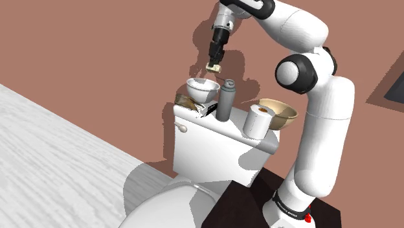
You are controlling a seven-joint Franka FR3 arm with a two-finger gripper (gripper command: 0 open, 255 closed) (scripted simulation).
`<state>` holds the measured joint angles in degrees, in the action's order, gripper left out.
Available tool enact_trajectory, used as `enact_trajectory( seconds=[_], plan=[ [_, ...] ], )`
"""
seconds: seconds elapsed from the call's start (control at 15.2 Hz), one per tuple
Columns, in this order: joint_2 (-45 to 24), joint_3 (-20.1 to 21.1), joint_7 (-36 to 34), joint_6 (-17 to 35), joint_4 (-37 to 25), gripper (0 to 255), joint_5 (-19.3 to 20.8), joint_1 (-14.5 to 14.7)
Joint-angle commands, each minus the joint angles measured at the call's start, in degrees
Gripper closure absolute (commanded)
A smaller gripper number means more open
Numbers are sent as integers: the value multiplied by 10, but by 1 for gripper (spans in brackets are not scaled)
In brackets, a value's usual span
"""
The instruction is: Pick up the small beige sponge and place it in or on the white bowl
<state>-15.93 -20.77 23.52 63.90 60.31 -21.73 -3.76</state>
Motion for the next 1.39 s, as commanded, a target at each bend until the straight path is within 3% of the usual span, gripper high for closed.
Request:
enact_trajectory(
  seconds=[0.0, 0.86, 1.32],
  plan=[
    [-39, -9, 4, 101, -11, 255, -5, -11],
    [16, -13, 28, 230, 172, 255, 21, 24],
    [16, -16, 29, 230, 172, 255, 20, 27]
  ],
)
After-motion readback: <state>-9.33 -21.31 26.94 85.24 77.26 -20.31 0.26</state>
